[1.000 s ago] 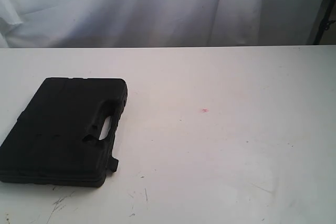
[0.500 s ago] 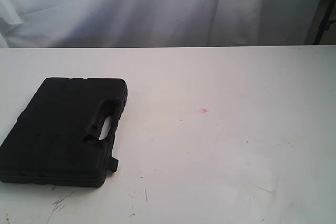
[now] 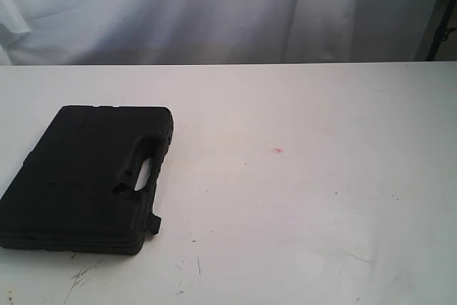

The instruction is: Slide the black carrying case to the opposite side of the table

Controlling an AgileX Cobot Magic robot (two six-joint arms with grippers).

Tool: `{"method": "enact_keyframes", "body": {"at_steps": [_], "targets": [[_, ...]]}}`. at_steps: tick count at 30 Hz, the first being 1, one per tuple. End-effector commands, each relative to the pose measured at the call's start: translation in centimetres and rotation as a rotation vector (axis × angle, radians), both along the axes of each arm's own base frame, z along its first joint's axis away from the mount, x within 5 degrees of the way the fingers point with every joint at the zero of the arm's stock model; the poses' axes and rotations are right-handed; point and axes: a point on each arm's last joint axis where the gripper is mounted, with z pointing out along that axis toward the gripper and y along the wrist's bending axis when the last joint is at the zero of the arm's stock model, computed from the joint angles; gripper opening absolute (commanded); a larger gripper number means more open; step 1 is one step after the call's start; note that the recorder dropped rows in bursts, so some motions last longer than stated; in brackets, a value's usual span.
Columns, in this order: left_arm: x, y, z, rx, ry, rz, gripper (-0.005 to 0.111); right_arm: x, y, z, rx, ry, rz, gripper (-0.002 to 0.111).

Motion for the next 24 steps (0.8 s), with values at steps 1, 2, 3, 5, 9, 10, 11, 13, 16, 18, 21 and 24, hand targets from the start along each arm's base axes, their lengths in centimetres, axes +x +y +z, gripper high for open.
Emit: {"method": "enact_keyframes", "body": {"at_steps": [1,2,3,5,9,10,11,13,16,18,21,24], "targets": [[2.6,-0.3,-2.5,0.085,0.174,-0.061,0.000,0.0,0.0,-0.1,0.002,0.004,0.005,0.000],[3.0,-0.3,-3.3,0.127,0.224,-0.086,0.000,0.0,0.0,-0.1,0.002,0.004,0.005,0.000],[3.4,-0.4,-4.0,0.158,0.269,-0.111,0.000,0.0,0.0,-0.1,0.002,0.004,0.005,0.000],[4.1,-0.5,-5.1,0.184,0.344,-0.146,0.000,0.0,0.0,-0.1,0.002,0.004,0.005,0.000],[5.1,-0.7,-6.7,0.148,0.423,-0.156,0.000,0.0,0.0,-0.1,0.002,0.004,0.005,0.000],[5.3,-0.7,-6.8,0.148,0.425,-0.156,0.000,0.0,0.0,-0.1,0.002,0.004,0.005,0.000],[5.4,-0.7,-6.9,0.148,0.428,-0.156,0.000,0.0,0.0,-0.1,0.002,0.004,0.005,0.000],[5.6,-0.6,-6.8,0.149,0.405,-0.151,0.000,0.0,0.0,-0.1,0.002,0.004,0.005,0.000],[5.9,-0.7,-6.3,0.115,0.343,-0.132,0.000,0.0,0.0,-0.1,0.002,0.004,0.005,0.000],[5.9,-0.9,-6.3,0.065,0.346,-0.130,0.000,0.0,0.0,-0.1,0.002,0.004,0.005,0.000],[6.0,-1.0,-6.3,0.033,0.339,-0.127,0.000,0.0,0.0,-0.1,0.002,0.004,0.005,0.000],[6.1,-1.4,-6.3,-0.026,0.372,-0.146,0.000,0.0,0.0,-0.1,0.002,0.004,0.005,0.000]]}}
